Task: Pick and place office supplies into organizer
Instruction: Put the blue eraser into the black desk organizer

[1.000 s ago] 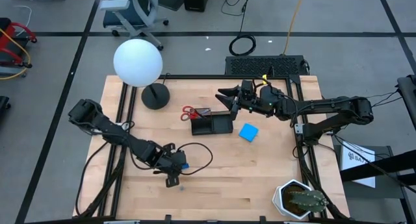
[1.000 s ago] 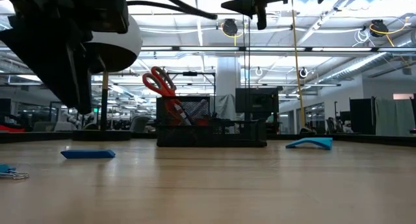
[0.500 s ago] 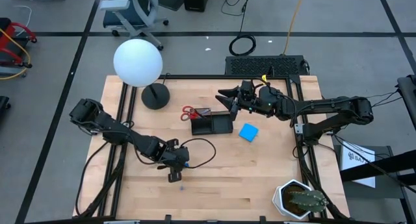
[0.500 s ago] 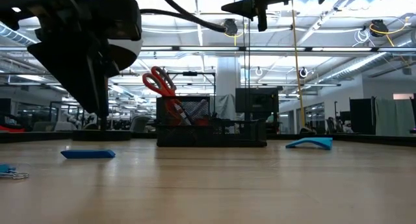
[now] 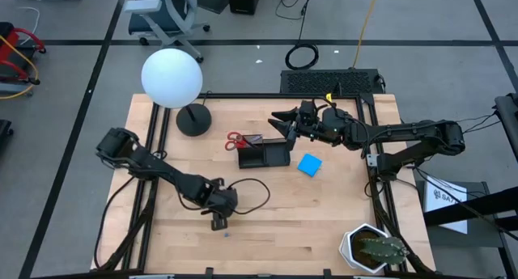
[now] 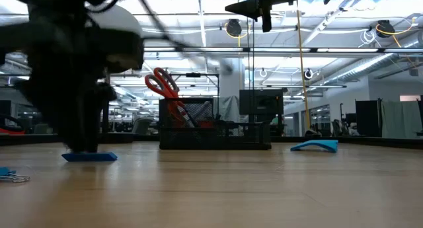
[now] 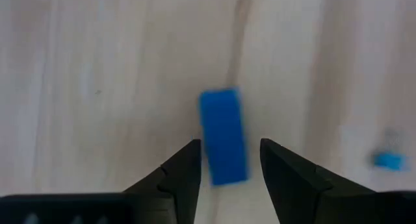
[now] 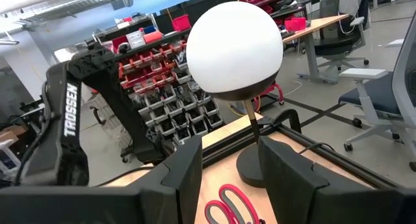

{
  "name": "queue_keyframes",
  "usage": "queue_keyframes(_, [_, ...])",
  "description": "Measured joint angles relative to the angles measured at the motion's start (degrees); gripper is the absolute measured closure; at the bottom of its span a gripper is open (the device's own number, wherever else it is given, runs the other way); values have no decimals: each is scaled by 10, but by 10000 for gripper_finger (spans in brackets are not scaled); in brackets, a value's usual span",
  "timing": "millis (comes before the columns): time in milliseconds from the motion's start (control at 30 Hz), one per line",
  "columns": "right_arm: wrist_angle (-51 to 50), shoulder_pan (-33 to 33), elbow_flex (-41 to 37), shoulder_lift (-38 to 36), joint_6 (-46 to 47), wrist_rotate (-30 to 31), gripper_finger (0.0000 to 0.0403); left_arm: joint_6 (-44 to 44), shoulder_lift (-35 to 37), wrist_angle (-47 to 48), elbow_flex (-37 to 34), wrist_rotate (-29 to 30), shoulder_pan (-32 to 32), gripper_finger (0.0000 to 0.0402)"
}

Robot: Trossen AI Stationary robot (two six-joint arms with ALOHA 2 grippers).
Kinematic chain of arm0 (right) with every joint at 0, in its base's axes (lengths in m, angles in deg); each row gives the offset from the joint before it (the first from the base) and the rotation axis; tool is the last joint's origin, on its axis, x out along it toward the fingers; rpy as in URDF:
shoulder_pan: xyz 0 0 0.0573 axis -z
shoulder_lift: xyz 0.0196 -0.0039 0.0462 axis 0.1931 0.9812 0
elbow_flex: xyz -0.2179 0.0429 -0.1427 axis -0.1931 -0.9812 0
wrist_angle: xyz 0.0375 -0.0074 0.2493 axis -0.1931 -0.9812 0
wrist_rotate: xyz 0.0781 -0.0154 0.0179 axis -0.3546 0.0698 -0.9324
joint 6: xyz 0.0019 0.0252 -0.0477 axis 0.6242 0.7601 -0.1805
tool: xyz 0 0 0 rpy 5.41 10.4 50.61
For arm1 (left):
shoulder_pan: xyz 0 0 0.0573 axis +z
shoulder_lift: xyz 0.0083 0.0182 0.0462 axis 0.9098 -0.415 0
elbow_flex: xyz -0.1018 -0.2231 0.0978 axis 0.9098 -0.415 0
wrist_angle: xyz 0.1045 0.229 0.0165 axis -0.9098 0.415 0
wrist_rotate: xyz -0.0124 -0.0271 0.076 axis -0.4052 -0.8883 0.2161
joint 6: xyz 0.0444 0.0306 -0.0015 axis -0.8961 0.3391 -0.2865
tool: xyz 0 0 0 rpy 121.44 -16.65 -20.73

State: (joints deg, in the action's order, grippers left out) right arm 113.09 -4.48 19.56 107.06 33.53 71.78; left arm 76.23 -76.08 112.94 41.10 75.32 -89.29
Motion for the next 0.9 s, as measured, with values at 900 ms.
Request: queue_keyframes(900, [-11,0,0,0,6,-14,261,-51,-25,-32,2,-34,9,264])
